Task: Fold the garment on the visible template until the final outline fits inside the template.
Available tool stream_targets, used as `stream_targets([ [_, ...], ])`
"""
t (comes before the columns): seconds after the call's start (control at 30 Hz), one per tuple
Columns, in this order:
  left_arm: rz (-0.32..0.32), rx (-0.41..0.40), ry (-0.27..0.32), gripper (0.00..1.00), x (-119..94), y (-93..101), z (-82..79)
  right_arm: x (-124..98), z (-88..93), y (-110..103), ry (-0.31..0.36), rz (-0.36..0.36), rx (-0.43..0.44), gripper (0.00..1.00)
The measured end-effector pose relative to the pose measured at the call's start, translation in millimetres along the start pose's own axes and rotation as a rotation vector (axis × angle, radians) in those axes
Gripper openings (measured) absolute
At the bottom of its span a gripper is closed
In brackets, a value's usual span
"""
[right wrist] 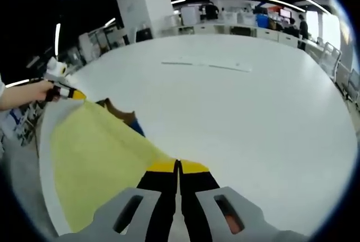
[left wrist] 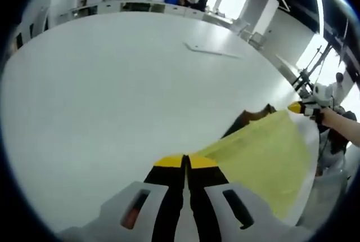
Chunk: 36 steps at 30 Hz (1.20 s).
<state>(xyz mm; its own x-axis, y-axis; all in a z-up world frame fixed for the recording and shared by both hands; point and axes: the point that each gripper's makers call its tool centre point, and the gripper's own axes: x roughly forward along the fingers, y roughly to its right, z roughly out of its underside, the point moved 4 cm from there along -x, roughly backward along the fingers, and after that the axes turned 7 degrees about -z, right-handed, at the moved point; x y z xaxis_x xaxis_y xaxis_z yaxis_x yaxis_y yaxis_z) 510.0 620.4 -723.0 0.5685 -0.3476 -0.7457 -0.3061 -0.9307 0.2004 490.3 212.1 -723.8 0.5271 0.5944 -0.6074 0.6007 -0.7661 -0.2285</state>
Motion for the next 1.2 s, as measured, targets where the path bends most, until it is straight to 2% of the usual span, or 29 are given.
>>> stream_targets([
  [0.53, -0.02, -0.002, 0.002, 0.0, 6, -8.6, -0.1, 5, 1.8, 3, -0.012, 0.016, -0.013, 0.01],
  [0.77, -0.02, 0.03, 0.016, 0.0, 2, -6.6, -3.3, 1, -10.4, -1, 0.06, 0.007, -0.063, 0.01],
  [1.07, 0.003, 0.041, 0.044, 0.02, -11, 4.9, -8.2, -3, -17.6, -8, 0.078, 0.006, -0.113, 0.02],
  [1.2, 0.009, 0.044, 0.052, 0.04, -17, 8.0, -9.1, -7, -16.3, -14, 0.072, -0.001, -0.102, 0.07],
])
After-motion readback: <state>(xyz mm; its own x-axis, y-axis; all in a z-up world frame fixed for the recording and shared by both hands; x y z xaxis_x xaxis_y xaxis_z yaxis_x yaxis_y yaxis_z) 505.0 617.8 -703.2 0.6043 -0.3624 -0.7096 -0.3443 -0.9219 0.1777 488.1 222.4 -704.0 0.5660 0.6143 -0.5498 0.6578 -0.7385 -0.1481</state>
